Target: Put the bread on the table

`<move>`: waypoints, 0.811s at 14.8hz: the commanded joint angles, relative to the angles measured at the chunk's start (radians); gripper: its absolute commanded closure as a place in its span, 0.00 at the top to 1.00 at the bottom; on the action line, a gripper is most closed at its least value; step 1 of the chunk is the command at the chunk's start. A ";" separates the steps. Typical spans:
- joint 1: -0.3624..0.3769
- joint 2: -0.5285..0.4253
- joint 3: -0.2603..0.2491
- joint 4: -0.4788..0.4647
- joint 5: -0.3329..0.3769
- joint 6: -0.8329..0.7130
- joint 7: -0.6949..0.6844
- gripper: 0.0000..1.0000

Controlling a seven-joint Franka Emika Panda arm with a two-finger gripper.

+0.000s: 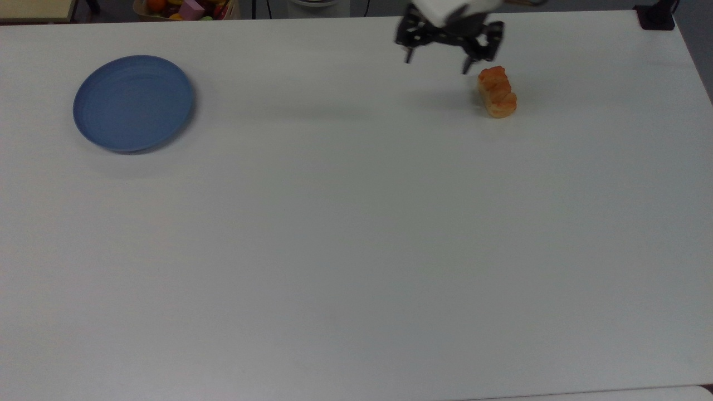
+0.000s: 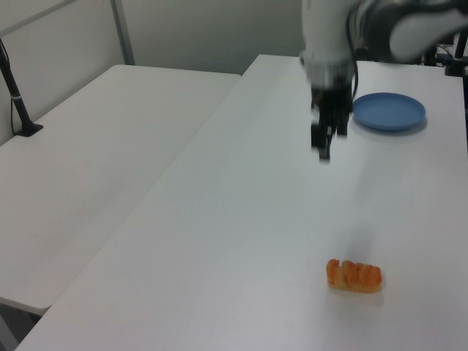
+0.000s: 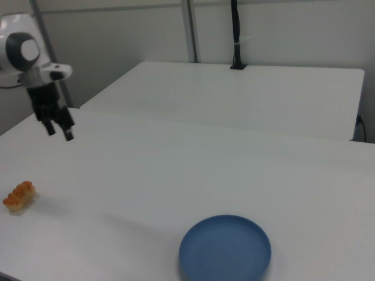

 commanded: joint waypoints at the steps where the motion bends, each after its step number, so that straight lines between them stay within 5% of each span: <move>1: -0.019 -0.096 -0.213 -0.027 0.096 -0.037 -0.233 1.00; 8: 0.000 -0.095 -0.543 -0.041 0.109 -0.019 -0.482 1.00; 12: 0.116 -0.110 -0.721 -0.045 0.100 -0.028 -0.485 1.00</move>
